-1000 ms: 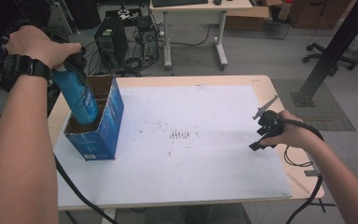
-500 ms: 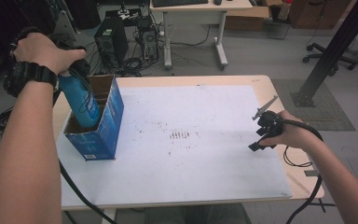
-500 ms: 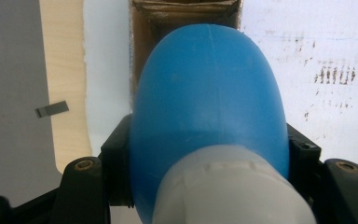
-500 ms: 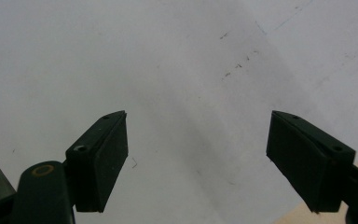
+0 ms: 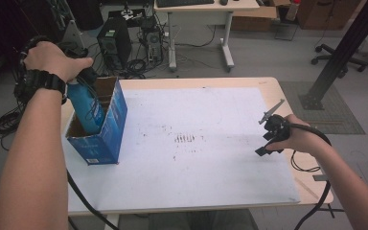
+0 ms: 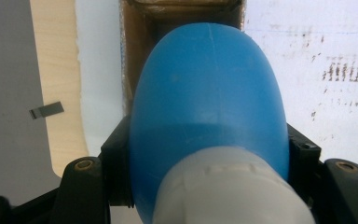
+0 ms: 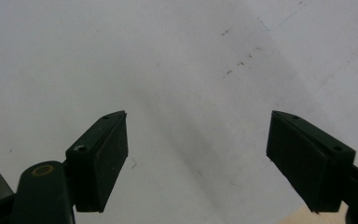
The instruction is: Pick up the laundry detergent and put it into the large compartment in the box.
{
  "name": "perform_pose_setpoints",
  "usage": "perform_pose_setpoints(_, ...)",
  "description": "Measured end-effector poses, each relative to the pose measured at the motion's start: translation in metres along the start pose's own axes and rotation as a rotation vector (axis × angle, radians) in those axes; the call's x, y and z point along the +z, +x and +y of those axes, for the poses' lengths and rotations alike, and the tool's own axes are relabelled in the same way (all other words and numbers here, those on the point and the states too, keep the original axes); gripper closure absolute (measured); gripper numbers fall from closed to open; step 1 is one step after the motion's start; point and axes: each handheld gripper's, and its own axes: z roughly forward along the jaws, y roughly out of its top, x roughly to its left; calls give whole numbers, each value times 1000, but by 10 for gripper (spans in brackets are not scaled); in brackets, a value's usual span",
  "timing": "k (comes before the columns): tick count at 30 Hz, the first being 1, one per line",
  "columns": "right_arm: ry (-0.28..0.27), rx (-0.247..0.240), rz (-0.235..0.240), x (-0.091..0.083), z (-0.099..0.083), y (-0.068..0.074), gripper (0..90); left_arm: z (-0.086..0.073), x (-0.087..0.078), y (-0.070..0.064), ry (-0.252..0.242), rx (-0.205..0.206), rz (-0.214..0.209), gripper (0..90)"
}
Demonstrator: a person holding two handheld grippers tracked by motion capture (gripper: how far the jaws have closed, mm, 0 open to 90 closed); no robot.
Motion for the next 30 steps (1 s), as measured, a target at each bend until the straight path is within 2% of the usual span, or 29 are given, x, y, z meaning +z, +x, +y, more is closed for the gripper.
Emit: perform_pose_setpoints(30, 7, -1, -1, 3, 0, 1, 208, 0, 34, 4, 49, -1, 3, 374)
